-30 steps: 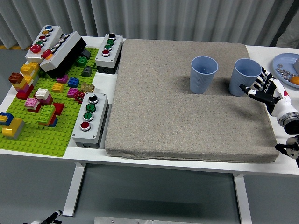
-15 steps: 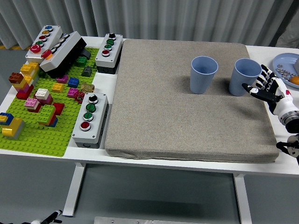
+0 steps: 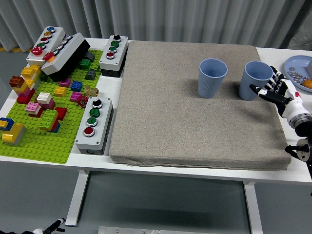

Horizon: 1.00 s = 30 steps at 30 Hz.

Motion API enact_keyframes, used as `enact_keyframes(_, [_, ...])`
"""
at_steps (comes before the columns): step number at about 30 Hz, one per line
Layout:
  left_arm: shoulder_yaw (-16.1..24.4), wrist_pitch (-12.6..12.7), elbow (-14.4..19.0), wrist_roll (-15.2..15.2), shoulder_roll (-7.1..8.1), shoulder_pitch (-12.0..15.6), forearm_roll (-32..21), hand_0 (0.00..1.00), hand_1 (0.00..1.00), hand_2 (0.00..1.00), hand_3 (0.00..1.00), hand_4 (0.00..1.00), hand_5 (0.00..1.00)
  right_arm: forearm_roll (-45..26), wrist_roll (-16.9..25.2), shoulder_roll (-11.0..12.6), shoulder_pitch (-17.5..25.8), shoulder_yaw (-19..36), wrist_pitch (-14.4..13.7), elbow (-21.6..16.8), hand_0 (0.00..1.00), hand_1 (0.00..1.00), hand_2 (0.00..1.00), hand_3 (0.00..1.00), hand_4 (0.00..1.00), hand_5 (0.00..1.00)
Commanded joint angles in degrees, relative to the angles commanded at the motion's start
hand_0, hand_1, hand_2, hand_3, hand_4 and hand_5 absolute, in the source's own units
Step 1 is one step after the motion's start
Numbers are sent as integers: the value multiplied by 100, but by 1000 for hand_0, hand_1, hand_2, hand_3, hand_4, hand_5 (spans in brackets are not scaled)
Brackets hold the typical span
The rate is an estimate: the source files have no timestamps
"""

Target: Pick cup pour cup place

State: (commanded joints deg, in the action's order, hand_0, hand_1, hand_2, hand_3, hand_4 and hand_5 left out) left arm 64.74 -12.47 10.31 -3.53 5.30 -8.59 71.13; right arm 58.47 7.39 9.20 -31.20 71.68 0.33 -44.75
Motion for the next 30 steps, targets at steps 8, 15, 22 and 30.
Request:
enact_keyframes(8, [-31, -4, 0, -5, -1, 9, -22, 819, 822, 881, 816, 632, 998, -28, 9, -33, -45, -34, 20, 87, 998, 965, 998, 998, 884, 314])
enact_keyframes(15, [-38, -9, 0, -9, 2, 2, -14, 819, 823, 881, 816, 632, 998, -47, 10, -57, -92, -82, 28, 166, 998, 963, 998, 998, 884, 314])
enact_keyframes(22, [-42, -8, 0, -4, 5, -7, -18, 820, 823, 881, 816, 632, 998, -56, 11, -77, -137, -81, 33, 222, 998, 962, 998, 998, 885, 321])
enact_keyframes(30, [-112, -13, 0, 13, 7, -47, -55, 820, 823, 881, 813, 633, 998, -78, 28, -63, -227, -24, 50, 327, 998, 964, 998, 998, 885, 321])
